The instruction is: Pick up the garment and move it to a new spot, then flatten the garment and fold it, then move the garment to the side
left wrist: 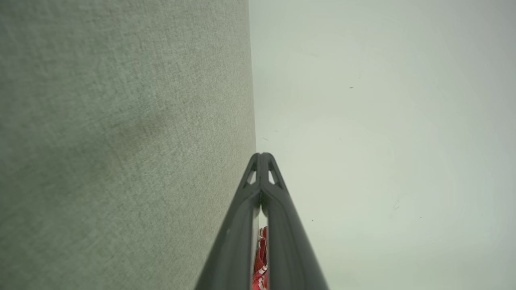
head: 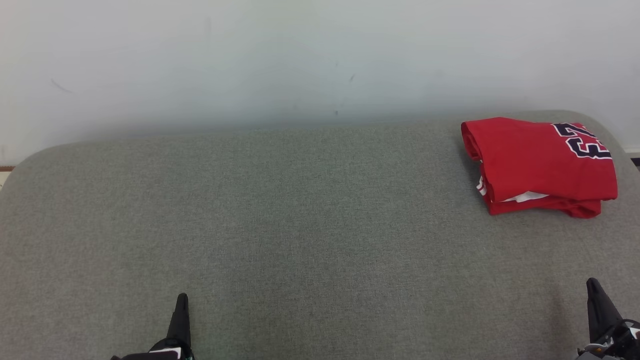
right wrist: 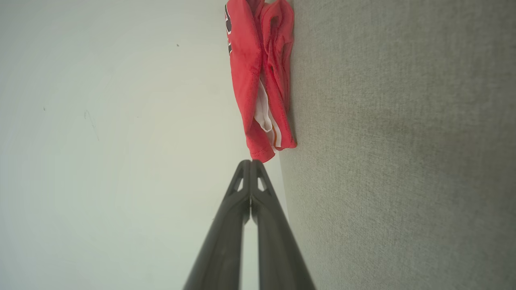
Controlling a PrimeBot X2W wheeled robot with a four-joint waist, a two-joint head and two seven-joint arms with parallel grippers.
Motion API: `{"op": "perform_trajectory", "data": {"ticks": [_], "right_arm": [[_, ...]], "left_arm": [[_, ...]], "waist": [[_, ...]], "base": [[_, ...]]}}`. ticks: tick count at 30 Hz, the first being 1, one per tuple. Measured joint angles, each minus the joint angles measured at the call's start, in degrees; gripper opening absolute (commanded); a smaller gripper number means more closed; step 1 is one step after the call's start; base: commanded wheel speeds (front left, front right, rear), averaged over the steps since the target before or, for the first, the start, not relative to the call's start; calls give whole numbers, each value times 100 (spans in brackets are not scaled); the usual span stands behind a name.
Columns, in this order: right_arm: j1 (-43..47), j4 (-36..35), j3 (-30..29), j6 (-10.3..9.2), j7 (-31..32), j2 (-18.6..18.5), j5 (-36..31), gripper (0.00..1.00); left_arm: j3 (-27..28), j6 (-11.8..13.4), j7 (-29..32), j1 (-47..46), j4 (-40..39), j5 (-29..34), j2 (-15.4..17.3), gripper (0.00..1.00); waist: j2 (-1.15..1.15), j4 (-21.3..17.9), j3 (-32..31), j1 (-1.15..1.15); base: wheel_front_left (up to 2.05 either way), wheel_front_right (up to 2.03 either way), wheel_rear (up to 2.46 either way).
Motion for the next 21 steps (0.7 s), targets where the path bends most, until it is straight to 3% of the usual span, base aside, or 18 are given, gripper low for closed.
{"op": "perform_trajectory", "data": {"ticks": [21], "right_arm": [[-1,0,1,0,0,1,0,0]], "left_arm": [[1,0,0,-1,0,-1,0,0]], "waist": [[0,0,0,0]], "base": [[0,0,0]]}}
